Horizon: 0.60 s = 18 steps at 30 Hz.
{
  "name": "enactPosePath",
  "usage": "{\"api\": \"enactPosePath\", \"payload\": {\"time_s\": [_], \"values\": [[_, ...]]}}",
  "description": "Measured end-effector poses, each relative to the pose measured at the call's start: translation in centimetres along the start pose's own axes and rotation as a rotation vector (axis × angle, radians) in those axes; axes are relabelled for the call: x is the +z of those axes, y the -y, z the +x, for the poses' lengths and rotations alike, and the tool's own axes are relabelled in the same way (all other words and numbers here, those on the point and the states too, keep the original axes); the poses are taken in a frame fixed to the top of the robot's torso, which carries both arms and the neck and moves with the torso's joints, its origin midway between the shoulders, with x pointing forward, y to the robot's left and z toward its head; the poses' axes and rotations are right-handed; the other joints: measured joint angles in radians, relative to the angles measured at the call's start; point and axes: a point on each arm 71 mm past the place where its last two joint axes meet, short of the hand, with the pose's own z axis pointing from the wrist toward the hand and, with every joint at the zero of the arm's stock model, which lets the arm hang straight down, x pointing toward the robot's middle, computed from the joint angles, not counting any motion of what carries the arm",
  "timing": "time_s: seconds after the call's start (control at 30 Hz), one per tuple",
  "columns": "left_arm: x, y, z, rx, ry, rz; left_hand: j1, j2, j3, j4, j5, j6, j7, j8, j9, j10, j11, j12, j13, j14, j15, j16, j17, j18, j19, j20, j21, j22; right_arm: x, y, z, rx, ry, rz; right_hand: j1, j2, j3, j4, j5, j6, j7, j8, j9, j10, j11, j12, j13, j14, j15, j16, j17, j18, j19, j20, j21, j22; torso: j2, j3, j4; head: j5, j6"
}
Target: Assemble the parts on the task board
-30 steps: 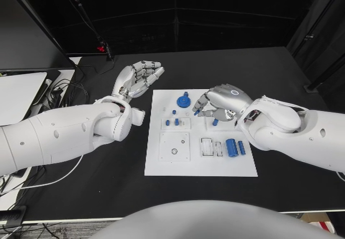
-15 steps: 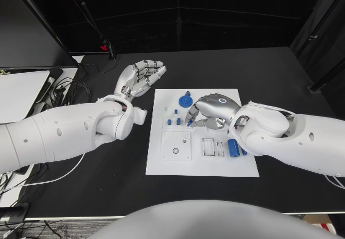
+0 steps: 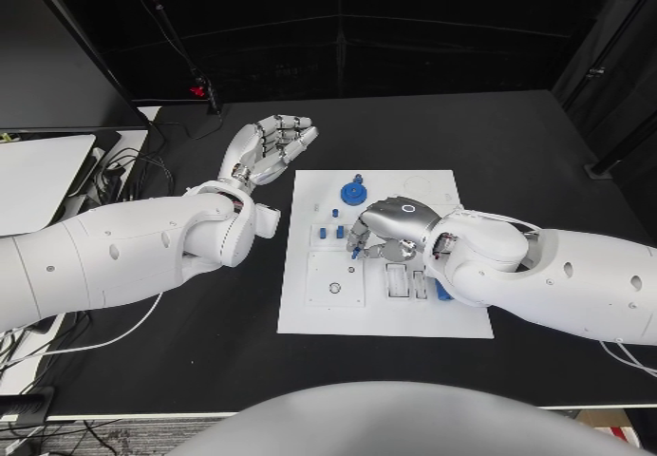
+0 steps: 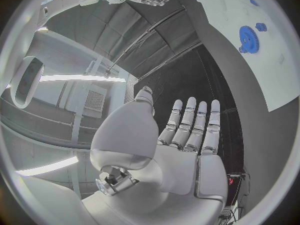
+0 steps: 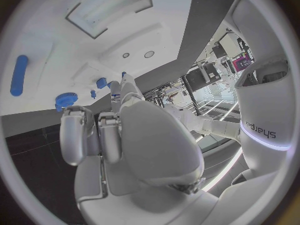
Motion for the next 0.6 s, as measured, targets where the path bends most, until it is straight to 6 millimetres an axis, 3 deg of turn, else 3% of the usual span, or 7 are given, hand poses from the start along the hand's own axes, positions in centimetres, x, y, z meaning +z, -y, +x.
{"api": "enactPosePath", "payload": {"time_s": [0.6], "values": [[0.03, -0.04, 0.07, 0.0, -0.001, 0.0, 0.0, 0.0, 0.0, 0.0, 0.0, 0.0, 0.0, 0.0, 0.0, 0.0, 0.0, 0.0, 0.0, 0.0, 0.0, 0.001, -0.001, 0.0, 0.0, 0.0, 0.0, -0.002, 0.59, -0.61, 0.85, 0.004, -0.042, -0.007, 0.0, 0.0, 0.006, -0.001, 0.004, 0.0, 0.003, -0.006, -0.001, 0.0, 0.0, -0.004, 0.0, 0.0, 0.0, 0.0, 0.0, 0.0, 0.0, 0.0, -0.004, 0.0, 0.0, 0.0, 0.001, -0.004, 0.0]]}}
